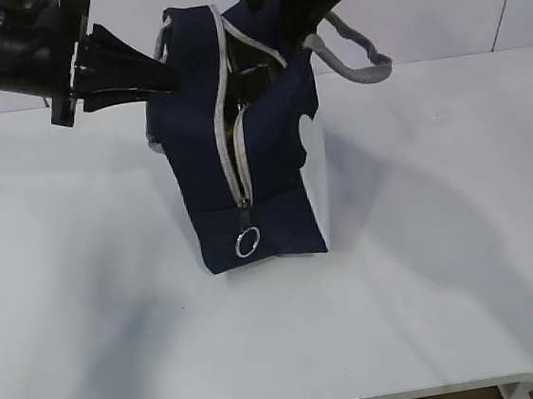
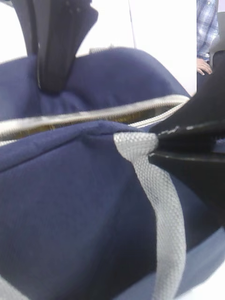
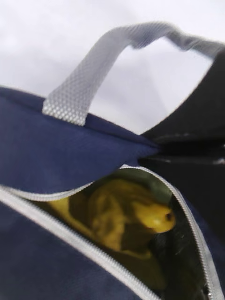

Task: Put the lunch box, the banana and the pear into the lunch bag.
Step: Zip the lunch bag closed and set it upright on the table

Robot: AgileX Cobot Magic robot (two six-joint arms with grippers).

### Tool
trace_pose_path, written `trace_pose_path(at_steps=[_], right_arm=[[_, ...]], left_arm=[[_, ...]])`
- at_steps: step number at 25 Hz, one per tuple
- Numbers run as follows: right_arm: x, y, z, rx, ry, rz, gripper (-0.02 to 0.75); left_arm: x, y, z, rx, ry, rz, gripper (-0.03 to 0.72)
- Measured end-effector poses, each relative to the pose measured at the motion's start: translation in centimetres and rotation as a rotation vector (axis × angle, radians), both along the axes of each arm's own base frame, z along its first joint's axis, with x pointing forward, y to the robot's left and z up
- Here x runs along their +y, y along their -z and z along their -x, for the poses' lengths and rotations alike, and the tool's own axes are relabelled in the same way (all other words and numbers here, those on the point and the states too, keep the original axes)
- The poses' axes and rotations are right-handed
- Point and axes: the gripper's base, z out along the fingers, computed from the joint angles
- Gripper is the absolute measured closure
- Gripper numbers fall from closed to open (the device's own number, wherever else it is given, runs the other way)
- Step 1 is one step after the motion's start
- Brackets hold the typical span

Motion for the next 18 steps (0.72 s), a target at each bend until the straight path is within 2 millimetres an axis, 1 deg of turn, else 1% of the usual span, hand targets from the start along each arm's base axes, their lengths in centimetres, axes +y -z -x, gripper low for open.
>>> trace_pose_path(at_steps=[2,9,11,14,18], right_arm=[[0.03,0.32,0.01,0.012,0.001,0.001,0.713],[0.04,0.39,0.01,0.015,0.003,0.0,0.703],[0.02,0.39,0.01,0.015,0.005,0.001,0.689],[0.05,0.34,-0.06,0.006,0.006,-0.003,0.639],[0.04,0.03,-0.06,-0.012,0.006,-0.011,0.505]], left_arm=[[-0.02,0.01,0.1,0.003,0.011,0.0,0.692],[-0.09,-0.05,0.39,0.013,0.041,0.008,0.692],[-0.08,-0.02,0.4,0.013,0.043,0.005,0.692],[-0.08,0.0,0.46,0.014,0.05,0.003,0.692],[-0.04,0.11,0.54,0.013,0.059,-0.011,0.679]])
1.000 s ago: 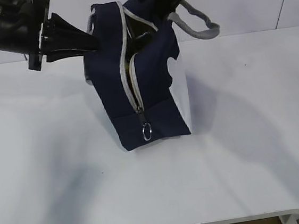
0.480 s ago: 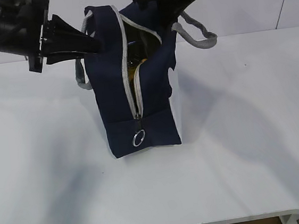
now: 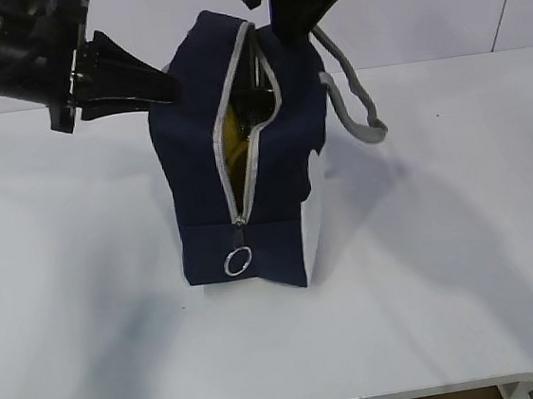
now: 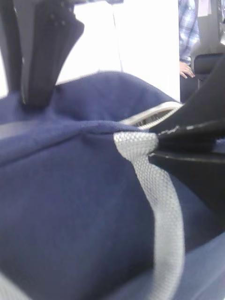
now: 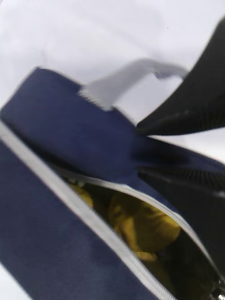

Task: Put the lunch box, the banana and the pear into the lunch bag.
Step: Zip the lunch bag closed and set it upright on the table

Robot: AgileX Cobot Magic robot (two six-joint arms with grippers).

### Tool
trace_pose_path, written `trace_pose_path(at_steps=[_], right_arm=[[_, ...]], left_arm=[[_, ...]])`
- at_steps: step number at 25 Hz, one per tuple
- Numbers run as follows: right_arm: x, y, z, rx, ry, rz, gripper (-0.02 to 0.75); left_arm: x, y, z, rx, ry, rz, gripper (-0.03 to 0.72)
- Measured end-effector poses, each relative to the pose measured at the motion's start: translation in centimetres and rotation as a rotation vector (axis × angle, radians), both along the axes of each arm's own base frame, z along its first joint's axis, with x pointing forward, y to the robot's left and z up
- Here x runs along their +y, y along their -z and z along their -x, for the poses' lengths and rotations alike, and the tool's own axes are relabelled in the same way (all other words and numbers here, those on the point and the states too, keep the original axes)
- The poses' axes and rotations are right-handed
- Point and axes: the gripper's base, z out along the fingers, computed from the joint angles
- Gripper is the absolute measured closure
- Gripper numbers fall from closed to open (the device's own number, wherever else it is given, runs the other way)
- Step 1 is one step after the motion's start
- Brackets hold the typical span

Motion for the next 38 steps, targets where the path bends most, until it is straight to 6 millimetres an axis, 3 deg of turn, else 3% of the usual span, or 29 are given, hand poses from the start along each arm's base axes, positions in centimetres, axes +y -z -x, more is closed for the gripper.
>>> trace_pose_path(at_steps=[5,10,12,17,24,31,38], right_arm=[[0.0,-0.1,0.0,-0.008,0.004,-0.005,0.374],[-0.2,-0.8,0.4,-0.02,0.013,-0.018,0.35],[-0.2,-0.9,0.4,-0.021,0.018,-0.022,0.349],[-0.5,-1.9,1.0,-0.032,0.043,-0.048,0.349],[-1.4,-4.3,3.9,-0.019,0.08,-0.148,0.349],[-0.6,-3.0,4.0,0.087,0.13,-0.234,0.349],[0.4,0.8,1.9,0.173,0.172,-0.2,0.349]], left_arm=[[0.0,0.0,0.0,0.0,0.004,-0.003,0.579],[0.0,0.0,0.0,0.001,0.004,-0.003,0.326],[0.0,0.0,0.0,0.001,0.004,-0.003,0.293],[0.0,0.0,0.1,0.002,0.008,-0.001,0.276],[0.6,0.3,0.0,-0.005,0.018,-0.046,0.278],[0.8,0.8,0.2,-0.014,0.047,-0.112,0.321],[1.0,1.1,0.4,-0.018,0.065,-0.146,0.369]])
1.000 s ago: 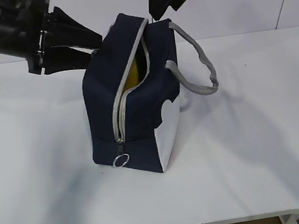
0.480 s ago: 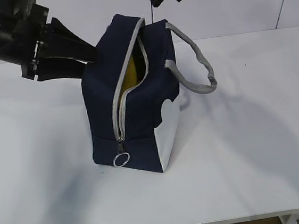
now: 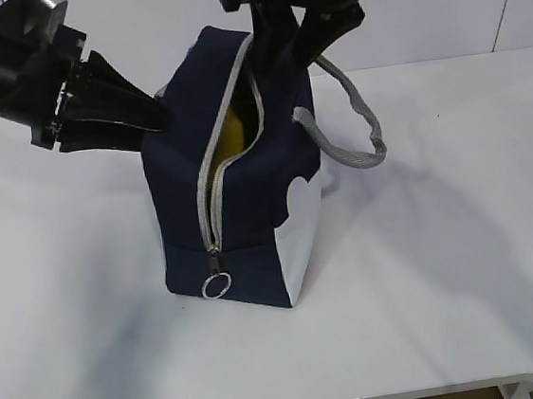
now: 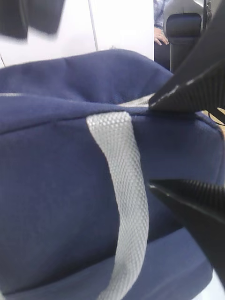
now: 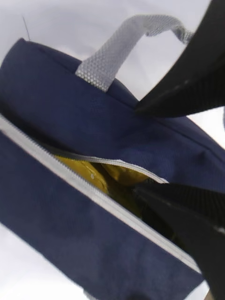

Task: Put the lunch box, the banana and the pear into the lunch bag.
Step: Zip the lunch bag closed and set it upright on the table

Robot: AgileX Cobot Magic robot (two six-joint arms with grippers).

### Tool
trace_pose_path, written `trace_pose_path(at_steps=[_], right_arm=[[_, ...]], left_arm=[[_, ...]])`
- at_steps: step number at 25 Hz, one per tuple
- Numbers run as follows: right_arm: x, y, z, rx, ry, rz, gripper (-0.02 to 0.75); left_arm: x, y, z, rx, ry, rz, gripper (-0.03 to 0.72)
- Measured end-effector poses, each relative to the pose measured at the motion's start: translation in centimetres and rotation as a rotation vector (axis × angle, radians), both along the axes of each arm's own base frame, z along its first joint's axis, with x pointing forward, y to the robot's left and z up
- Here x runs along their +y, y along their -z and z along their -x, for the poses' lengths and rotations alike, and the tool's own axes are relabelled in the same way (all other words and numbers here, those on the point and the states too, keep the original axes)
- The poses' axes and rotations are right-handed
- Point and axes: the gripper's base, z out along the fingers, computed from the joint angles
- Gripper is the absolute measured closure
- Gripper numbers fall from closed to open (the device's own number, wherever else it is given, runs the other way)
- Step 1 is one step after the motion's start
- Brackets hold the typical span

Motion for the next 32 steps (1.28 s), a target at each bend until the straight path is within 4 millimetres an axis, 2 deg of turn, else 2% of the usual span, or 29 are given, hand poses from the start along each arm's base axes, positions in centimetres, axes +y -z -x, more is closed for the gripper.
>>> trace_pose_path(at_steps=[2,11,18,32], right_arm=[[0.2,0.7,-0.3,0.014,0.004,0.005,0.349],[-0.2,0.7,-0.5,-0.003,0.029,0.038,0.349],[-0.4,-0.3,0.0,-0.019,0.04,0.021,0.349],[-0.1,2.3,-1.4,0.019,0.049,0.077,0.35]], left_arm=[[0.0,0.0,0.0,0.0,0.0,-0.001,0.374],[0.0,0.0,0.0,0.001,0.003,-0.002,0.405],[0.0,0.0,0.0,0.001,0.004,-0.002,0.409],[0.1,0.1,0.1,-0.001,0.01,-0.018,0.427]])
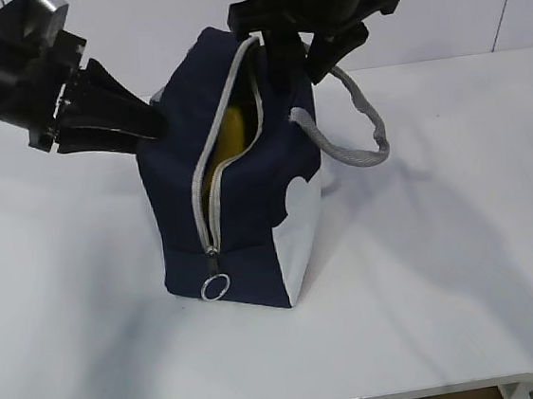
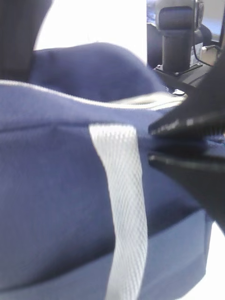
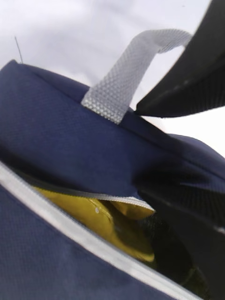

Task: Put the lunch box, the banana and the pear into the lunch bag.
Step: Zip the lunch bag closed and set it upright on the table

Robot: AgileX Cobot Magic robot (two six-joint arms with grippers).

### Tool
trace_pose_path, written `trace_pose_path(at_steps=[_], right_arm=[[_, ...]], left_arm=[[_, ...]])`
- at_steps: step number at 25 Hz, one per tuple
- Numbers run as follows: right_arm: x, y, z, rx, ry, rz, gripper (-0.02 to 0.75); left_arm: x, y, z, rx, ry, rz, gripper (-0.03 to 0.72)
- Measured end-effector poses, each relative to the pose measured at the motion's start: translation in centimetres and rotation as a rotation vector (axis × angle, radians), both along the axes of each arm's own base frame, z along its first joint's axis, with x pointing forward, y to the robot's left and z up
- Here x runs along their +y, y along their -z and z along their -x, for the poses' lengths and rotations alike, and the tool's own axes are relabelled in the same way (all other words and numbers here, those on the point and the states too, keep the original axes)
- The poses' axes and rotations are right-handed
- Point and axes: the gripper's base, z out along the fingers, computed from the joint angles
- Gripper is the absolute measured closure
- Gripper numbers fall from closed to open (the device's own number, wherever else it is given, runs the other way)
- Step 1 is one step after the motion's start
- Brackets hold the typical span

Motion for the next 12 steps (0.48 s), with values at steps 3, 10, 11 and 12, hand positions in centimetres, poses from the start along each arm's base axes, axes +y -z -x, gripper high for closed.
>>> trace_pose_path(at_steps=[3,10,11,12], right_arm=[[0.0,0.2,-0.1,0.002,0.0,0.006,0.407],[-0.6,0.3,-0.5,-0.042,-0.025,0.097,0.695],[-0.7,0.3,-0.5,-0.052,-0.044,0.118,0.708],[-0.8,0.4,-0.6,-0.058,-0.066,0.137,0.714]], left_arm=[[0.0,0.1,0.0,-0.001,0.003,-0.008,0.506],[-1.5,0.0,0.6,-0.007,0.051,-0.015,0.695],[-1.9,0.0,0.8,-0.007,0.063,-0.015,0.697],[-2.3,0.0,0.9,-0.007,0.075,-0.013,0.697]])
